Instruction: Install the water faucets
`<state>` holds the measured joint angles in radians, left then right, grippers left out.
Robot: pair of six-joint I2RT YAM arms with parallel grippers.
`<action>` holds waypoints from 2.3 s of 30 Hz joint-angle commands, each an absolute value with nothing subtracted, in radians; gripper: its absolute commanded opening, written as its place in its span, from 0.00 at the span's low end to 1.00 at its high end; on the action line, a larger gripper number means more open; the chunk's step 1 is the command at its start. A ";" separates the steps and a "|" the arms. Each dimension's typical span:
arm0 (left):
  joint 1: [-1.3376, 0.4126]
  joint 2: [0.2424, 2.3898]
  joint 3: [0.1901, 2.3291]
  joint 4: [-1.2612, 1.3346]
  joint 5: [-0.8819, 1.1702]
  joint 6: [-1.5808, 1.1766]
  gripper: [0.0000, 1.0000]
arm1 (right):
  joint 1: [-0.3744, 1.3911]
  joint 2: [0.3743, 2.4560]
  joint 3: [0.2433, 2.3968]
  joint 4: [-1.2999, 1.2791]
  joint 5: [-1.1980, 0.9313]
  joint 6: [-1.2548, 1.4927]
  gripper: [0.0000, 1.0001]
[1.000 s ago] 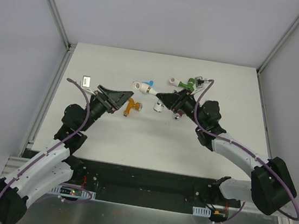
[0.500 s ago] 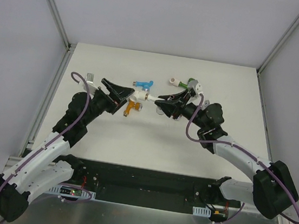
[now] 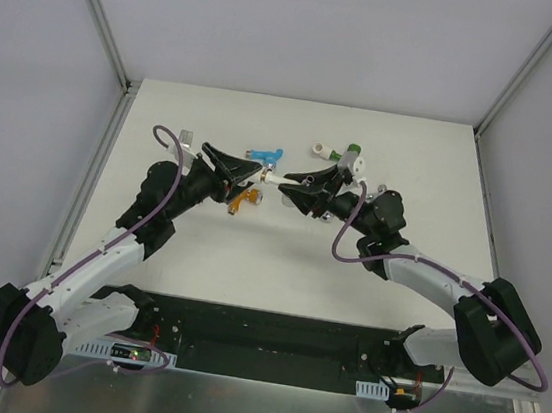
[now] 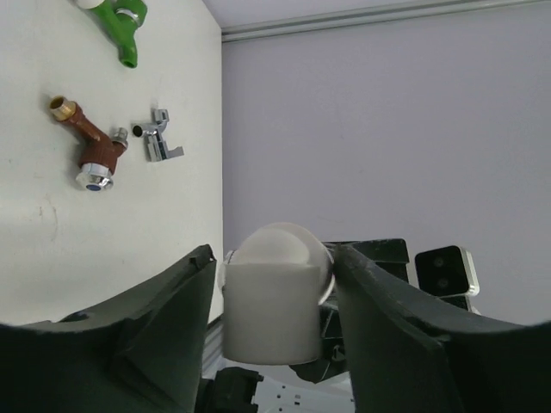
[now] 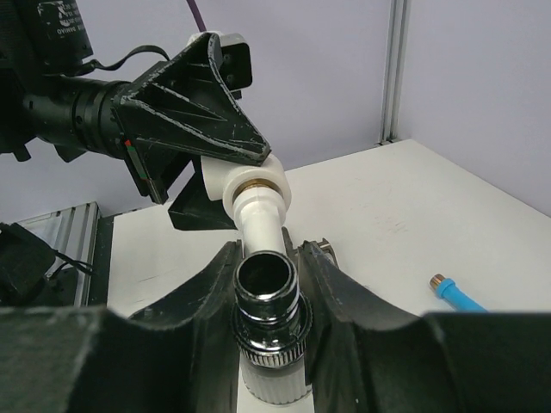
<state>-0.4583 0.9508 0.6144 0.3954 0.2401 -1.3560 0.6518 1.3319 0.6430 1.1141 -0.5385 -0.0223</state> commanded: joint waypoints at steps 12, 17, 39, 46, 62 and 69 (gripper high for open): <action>-0.462 0.917 0.470 0.969 0.268 -1.249 0.00 | 0.604 1.361 0.705 1.208 -0.413 0.753 0.00; -0.462 0.890 0.427 1.138 0.394 -0.978 0.00 | 0.560 1.390 0.784 0.971 -0.475 1.144 0.00; -0.460 0.549 0.532 0.231 -0.069 -1.114 0.00 | 0.523 1.197 0.736 0.625 -0.284 0.410 0.62; -0.460 0.592 0.633 0.012 -0.095 -1.204 0.00 | 0.531 1.118 0.704 0.517 -0.359 0.083 0.98; -0.460 0.681 0.722 -0.051 0.026 -1.298 0.00 | 0.874 1.075 0.631 0.524 -0.145 -0.483 0.99; -0.460 0.736 0.767 -0.052 0.135 -1.321 0.00 | 0.994 1.132 0.577 0.751 -0.006 -0.696 1.00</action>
